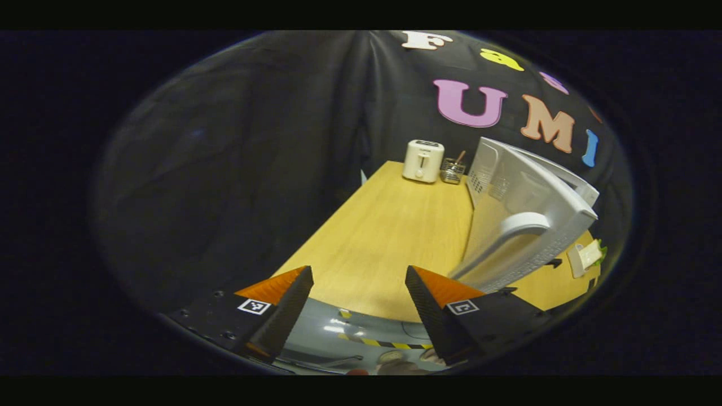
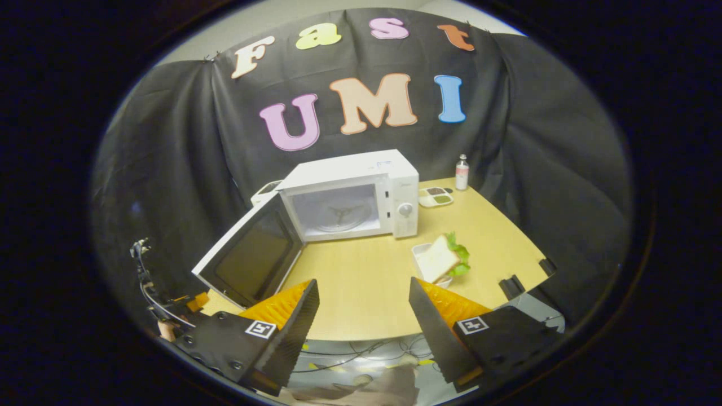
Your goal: Open the microwave oven with the left hand, put the food in, and close the microwave oven.
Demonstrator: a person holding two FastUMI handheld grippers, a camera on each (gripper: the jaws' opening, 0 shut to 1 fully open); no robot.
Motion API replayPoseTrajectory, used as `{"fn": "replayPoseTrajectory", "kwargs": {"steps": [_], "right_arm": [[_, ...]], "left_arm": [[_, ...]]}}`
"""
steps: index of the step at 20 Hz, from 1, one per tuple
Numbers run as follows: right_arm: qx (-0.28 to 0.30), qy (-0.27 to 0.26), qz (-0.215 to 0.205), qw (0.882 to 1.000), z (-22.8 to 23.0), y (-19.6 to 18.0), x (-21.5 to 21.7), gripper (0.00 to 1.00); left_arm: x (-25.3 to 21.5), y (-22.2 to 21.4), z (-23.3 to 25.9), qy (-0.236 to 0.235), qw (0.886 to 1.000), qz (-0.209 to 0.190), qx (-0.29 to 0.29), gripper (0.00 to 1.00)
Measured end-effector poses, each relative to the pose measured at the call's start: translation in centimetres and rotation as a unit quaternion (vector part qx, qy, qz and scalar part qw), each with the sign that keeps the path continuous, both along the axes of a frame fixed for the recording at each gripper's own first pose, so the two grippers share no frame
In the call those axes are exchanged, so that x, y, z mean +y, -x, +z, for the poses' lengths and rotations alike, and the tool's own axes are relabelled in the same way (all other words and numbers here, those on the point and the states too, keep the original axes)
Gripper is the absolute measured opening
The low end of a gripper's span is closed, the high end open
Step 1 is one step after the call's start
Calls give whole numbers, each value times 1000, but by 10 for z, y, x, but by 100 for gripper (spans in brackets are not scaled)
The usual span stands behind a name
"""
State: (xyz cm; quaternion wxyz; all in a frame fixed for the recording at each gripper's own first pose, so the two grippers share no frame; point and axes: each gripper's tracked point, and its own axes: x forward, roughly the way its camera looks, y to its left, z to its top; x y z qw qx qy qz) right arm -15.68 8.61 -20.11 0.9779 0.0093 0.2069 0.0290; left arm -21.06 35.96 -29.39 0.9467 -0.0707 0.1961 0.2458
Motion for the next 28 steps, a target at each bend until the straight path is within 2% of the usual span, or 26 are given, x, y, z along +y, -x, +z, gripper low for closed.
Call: {"fn": "replayPoseTrajectory", "kwargs": {"steps": [1, 2, 4, 5, 6, 7, 11, 12, 13, 16, 17, 18, 20, 21, 22, 23, 24, 25, 28], "right_arm": [[7, 3, -7, 1000, -2, 0, -8, 100], [14, 4, -14, 1000, -7, -2, -15, 99], [36, 0, -21, 999, -15, -8, -27, 99], [45, 1, -25, 999, -20, -14, -35, 93], [55, 3, -28, 998, -24, -22, -45, 100], [66, 5, -31, 997, -28, -31, -54, 93], [117, -1, -27, 993, -48, -76, -88, 93], [129, -8, -25, 991, -50, -88, -96, 100], [141, -15, -24, 990, -54, -102, -104, 94], [178, -27, -25, 983, -68, -147, -133, 94], [192, -25, -28, 981, -74, -162, -143, 93], [208, -22, -30, 978, -80, -175, -154, 94], [243, -16, -26, 969, -102, -195, -172, 93], [265, -14, -22, 964, -114, -202, -179, 100], [283, -17, -19, 959, -125, -208, -183, 92], [297, -20, -17, 955, -133, -214, -186, 100], [307, -25, -15, 951, -141, -221, -187, 92], [316, -30, -11, 948, -147, -226, -188, 89], [345, -70, 2, 936, -166, -234, -184, 90]], "left_arm": [[0, 6, 8, -10, 1000, 9, -6, 94], [-1, 13, 18, -18, 1000, 16, -13, 97], [-12, 22, 38, -26, 999, 22, -29, 96], [-21, 24, 48, -26, 999, 25, -36, 99], [-29, 25, 57, -25, 998, 28, -44, 96], [-38, 24, 66, -21, 998, 30, -54, 96], [-70, 4, 88, -22, 996, 41, -74, 96], [-77, -1, 94, -22, 996, 44, -75, 96], [-83, -6, 97, -20, 996, 47, -77, 96], [-94, -23, 106, -12, 994, 69, -85, 96], [-97, -28, 109, -8, 993, 78, -90, 93], [-99, -34, 111, -4, 992, 87, -94, 96], [-103, -44, 114, 1, 989, 103, -103, 96], [-104, -49, 116, 0, 988, 111, -107, 96], [-105, -52, 119, -3, 987, 119, -108, 96], [-106, -56, 119, -6, 986, 125, -107, 96], [-105, -60, 119, -10, 986, 132, -105, 93], [-107, -63, 120, -12, 985, 137, -104, 96], [-112, -77, 116, -8, 984, 147, -103, 96]]}}
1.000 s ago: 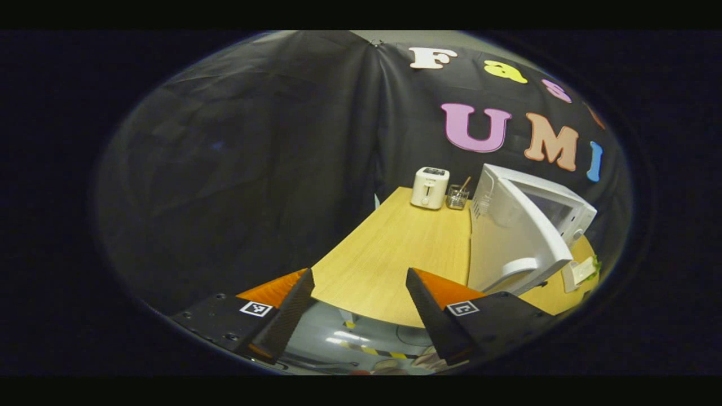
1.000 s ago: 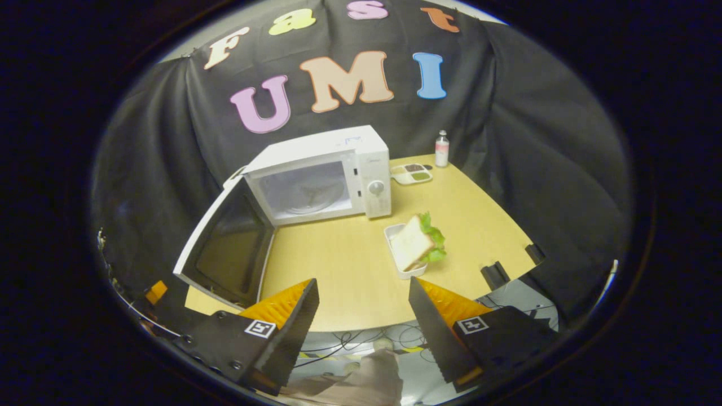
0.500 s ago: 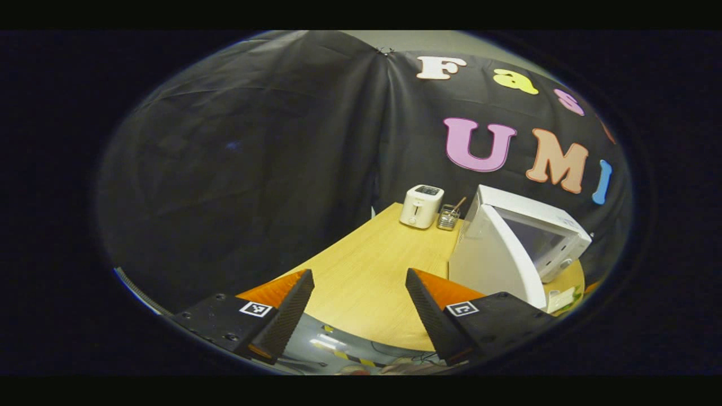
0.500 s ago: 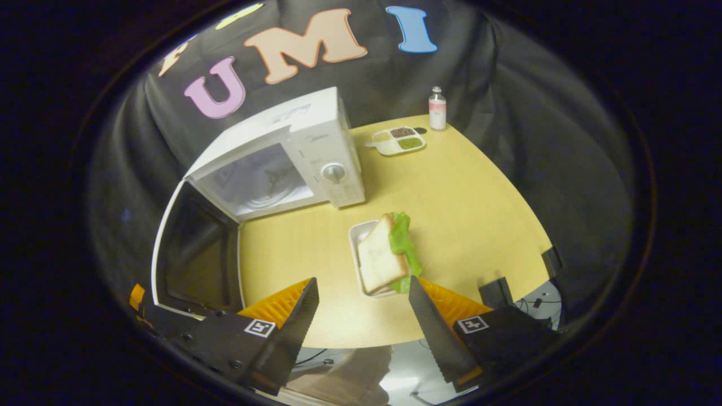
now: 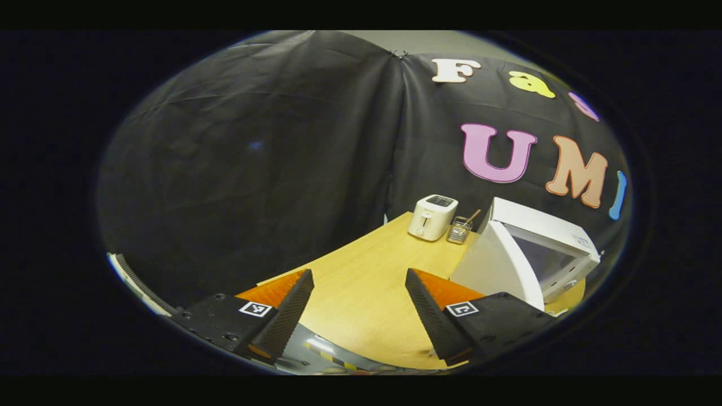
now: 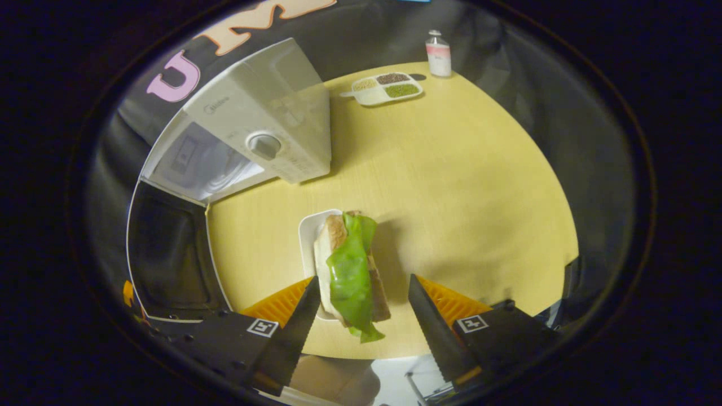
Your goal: Open the microwave oven with the left hand, put the food in, and close the microwave oven.
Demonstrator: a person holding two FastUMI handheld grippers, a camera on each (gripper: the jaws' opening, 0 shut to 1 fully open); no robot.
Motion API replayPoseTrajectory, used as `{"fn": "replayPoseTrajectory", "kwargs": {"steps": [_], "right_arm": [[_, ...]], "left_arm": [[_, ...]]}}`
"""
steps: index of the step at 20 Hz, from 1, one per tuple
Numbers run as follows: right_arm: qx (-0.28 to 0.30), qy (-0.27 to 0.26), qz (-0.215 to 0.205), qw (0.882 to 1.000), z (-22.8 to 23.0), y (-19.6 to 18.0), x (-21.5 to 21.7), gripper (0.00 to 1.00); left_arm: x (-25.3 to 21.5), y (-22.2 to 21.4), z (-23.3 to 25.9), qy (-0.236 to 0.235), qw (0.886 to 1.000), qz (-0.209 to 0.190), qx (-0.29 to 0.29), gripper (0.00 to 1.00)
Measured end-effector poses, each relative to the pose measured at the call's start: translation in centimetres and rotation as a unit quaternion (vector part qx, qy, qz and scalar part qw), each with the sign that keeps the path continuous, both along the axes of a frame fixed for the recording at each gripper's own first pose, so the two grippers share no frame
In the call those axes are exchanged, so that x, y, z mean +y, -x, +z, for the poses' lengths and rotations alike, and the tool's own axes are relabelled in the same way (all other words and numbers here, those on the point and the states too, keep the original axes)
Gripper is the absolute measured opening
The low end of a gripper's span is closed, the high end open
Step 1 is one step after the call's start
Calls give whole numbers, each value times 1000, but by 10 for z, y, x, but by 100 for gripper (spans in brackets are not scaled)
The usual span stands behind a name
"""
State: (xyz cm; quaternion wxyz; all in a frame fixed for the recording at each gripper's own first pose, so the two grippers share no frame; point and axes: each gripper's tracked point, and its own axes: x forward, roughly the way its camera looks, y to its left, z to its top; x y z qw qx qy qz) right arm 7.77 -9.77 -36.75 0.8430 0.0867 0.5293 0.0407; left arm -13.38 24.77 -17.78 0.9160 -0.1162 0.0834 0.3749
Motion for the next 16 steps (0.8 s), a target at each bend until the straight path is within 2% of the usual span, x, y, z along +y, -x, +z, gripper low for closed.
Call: {"fn": "replayPoseTrajectory", "kwargs": {"steps": [1, 2, 3, 4, 5, 6, 9, 10, 11, 12, 13, 14, 16], "right_arm": [[8, -14, -2, 1000, -3, -2, 2, 88], [13, -23, -4, 1000, -7, -3, 2, 96], [16, -37, -1, 999, -8, -4, 4, 80], [20, -59, 2, 998, -8, -3, 10, 77], [27, -77, 3, 997, -10, -4, 14, 65], [34, -84, 8, 996, -13, 0, 14, 59], [28, -93, 28, 995, -12, 1, 15, 53], [34, -100, 30, 994, -13, 4, 17, 60], [36, -101, 33, 994, -13, 4, 17, 47], [33, -101, 35, 994, -13, 3, 16, 53], [27, -111, 29, 993, -7, 3, 18, 53], [24, -112, 26, 993, -8, 1, 20, 44], [19, -110, 23, 993, -7, 1, 20, 29]], "left_arm": [[0, 1, -1, 3, 1000, 1, -2, 96], [-1, 1, -1, 4, 1000, 2, -2, 94], [-3, -2, -1, 5, 1000, 3, -1, 96], [-7, -5, -1, 5, 1000, 2, -2, 96], [-13, -14, 0, 5, 1000, 2, -2, 96], [-18, -20, 0, 5, 1000, 1, -3, 96], [-28, -25, 0, 8, 1000, -5, -5, 96], [-31, -26, 1, 7, 1000, -7, -6, 96], [-33, -26, 2, 5, 1000, -8, -6, 96], [-34, -26, 3, 3, 1000, -9, -4, 96], [-35, -26, 4, 1, 1000, -10, -2, 96], [-36, -25, 5, -1, 1000, -11, -1, 94], [-37, -23, 5, -3, 1000, -10, 3, 96]]}}
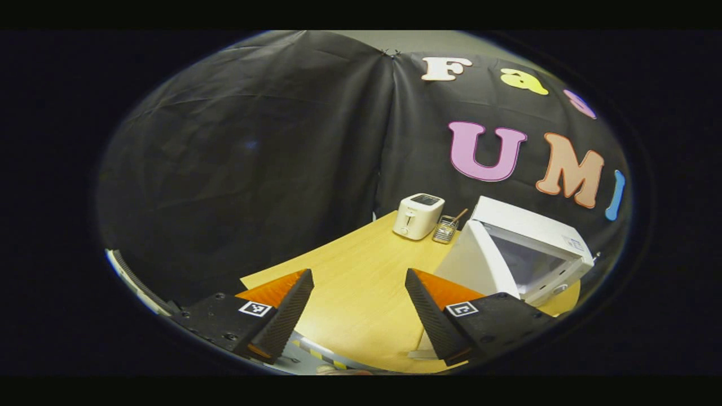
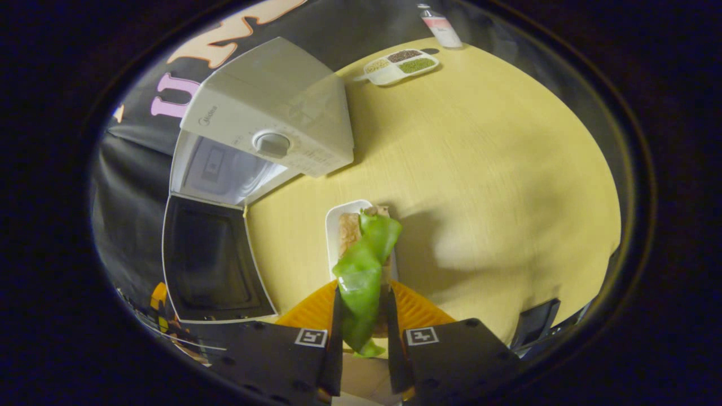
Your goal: Open the microwave oven with the left hand, put the food in, and close the microwave oven.
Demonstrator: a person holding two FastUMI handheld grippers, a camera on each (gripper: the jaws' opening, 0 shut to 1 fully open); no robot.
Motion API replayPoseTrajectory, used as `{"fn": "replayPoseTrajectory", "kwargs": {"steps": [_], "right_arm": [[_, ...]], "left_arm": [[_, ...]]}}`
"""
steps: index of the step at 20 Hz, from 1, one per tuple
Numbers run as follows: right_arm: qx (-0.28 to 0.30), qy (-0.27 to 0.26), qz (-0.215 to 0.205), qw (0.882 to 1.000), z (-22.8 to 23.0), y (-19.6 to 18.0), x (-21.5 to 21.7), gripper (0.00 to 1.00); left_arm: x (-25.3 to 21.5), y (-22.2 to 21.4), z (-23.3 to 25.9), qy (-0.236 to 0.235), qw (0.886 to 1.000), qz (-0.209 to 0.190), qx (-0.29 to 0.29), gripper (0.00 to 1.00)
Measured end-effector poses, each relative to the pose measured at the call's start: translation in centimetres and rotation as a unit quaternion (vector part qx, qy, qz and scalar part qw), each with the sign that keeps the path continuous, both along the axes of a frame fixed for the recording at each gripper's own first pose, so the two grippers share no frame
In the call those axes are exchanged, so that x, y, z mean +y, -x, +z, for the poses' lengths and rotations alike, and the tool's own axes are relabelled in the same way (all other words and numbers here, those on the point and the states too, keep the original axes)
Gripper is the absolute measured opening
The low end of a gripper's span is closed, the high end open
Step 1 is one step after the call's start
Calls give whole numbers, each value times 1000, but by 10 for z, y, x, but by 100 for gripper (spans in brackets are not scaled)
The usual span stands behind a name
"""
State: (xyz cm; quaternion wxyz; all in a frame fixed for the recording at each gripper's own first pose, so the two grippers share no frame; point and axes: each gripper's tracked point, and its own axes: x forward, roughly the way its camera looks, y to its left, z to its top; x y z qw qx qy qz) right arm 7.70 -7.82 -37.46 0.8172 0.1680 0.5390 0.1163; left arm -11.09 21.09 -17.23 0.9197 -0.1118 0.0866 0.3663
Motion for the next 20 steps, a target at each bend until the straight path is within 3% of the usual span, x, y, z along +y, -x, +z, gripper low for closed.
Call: {"fn": "replayPoseTrajectory", "kwargs": {"steps": [2, 4, 10, 19, 20], "right_arm": [[-8, -7, 3, 1000, 6, 2, 4, 36], [-13, -23, 1, 1000, 17, 6, 9, 36], [-50, -73, -11, 996, 62, 16, 40, 36], [-122, -148, -46, 980, 102, 17, 149, 36], [-131, -155, -48, 978, 105, 16, 162, 36]], "left_arm": [[-2, 1, -1, 1, 1000, -1, 5, 96], [-3, -1, -4, 3, 1000, -3, 9, 93], [-4, -16, -10, 17, 999, -38, 13, 96], [21, -45, -25, 27, 992, -118, 36, 96], [23, -47, -26, 29, 991, -125, 38, 93]]}}
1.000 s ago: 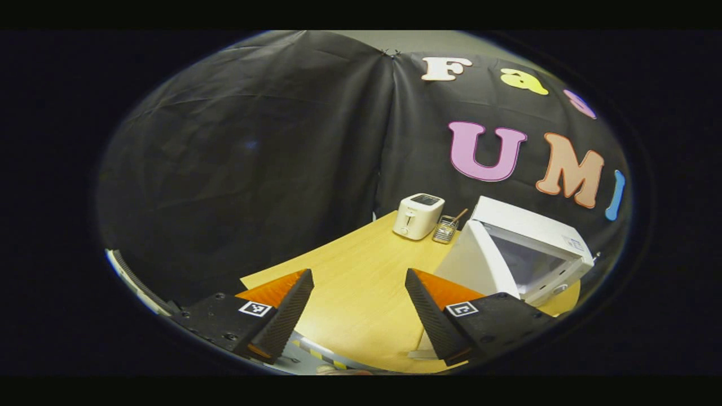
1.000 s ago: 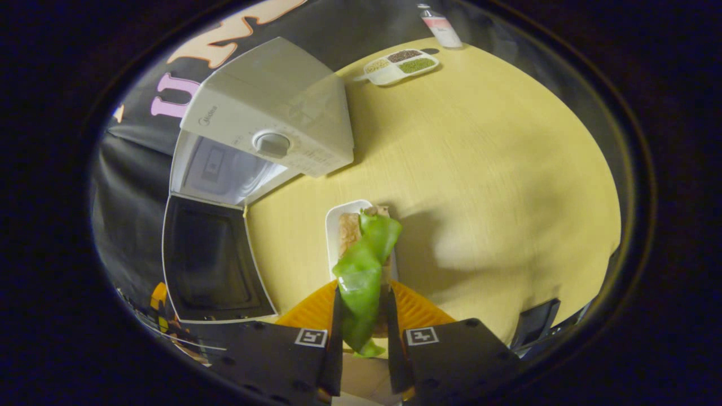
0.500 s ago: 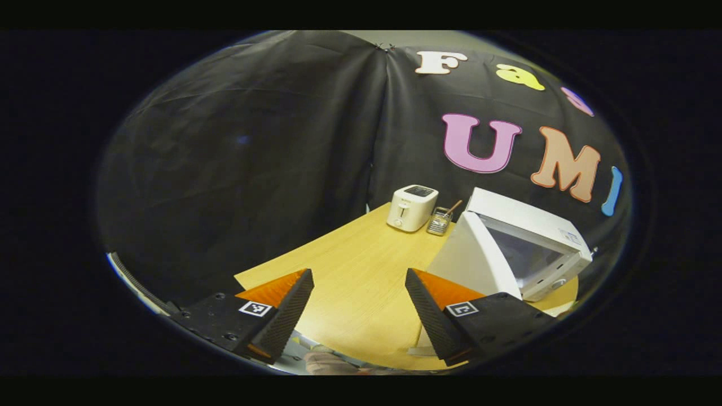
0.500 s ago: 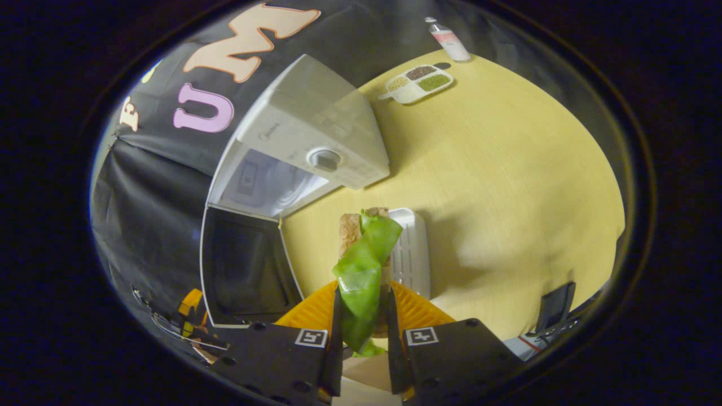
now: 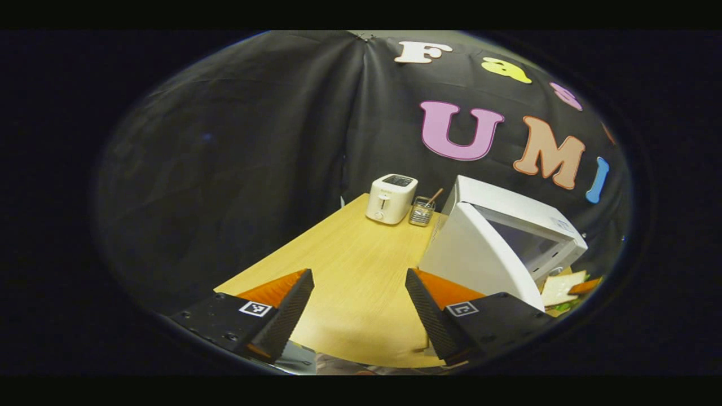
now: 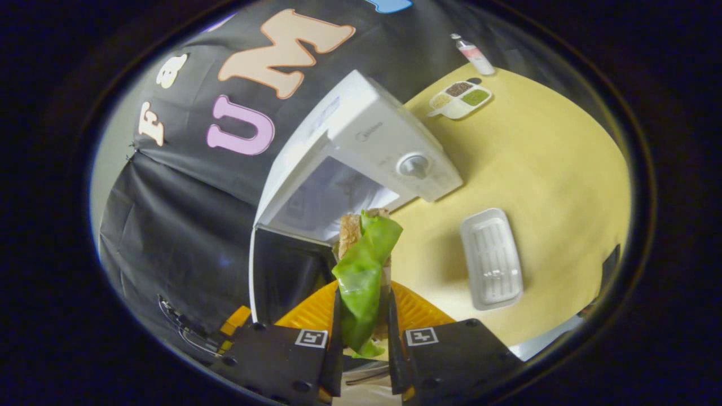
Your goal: Open the microwave oven with the left hand, put the food in, and close the microwave oven.
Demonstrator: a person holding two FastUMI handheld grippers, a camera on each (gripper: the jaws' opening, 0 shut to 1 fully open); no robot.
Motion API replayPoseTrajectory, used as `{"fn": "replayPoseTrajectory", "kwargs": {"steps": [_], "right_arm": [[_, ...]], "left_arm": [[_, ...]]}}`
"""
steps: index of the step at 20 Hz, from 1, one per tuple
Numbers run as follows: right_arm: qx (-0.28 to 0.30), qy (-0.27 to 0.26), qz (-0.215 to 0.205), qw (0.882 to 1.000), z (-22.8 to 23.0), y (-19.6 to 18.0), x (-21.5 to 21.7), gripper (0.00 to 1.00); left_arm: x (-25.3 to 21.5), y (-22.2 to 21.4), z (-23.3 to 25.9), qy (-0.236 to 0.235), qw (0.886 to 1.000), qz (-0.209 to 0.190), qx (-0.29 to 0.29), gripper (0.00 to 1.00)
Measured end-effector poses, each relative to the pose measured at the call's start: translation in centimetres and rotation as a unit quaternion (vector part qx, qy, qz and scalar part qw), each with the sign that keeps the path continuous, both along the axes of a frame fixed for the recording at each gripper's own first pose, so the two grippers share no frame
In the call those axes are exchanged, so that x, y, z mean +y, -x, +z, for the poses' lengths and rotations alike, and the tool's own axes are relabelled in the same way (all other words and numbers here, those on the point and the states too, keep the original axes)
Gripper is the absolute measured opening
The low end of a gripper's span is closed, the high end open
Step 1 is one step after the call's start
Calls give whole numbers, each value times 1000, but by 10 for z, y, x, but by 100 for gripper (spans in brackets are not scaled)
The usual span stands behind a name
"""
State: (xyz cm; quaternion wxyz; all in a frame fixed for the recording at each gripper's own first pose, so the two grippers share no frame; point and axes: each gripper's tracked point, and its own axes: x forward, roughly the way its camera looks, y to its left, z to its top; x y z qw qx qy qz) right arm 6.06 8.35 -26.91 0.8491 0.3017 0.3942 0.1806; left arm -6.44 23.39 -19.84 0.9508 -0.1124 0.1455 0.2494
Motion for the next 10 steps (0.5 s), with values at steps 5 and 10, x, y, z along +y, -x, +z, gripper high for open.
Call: {"fn": "replayPoseTrajectory", "kwargs": {"steps": [5, 10], "right_arm": [[-34, -52, -27, 998, 14, -22, 68, 36], [-54, -55, -60, 995, 2, -68, 102, 28]], "left_arm": [[10, -6, -5, 1, 1000, -28, 9, 96], [20, -12, -10, 8, 999, -43, 14, 96]]}}
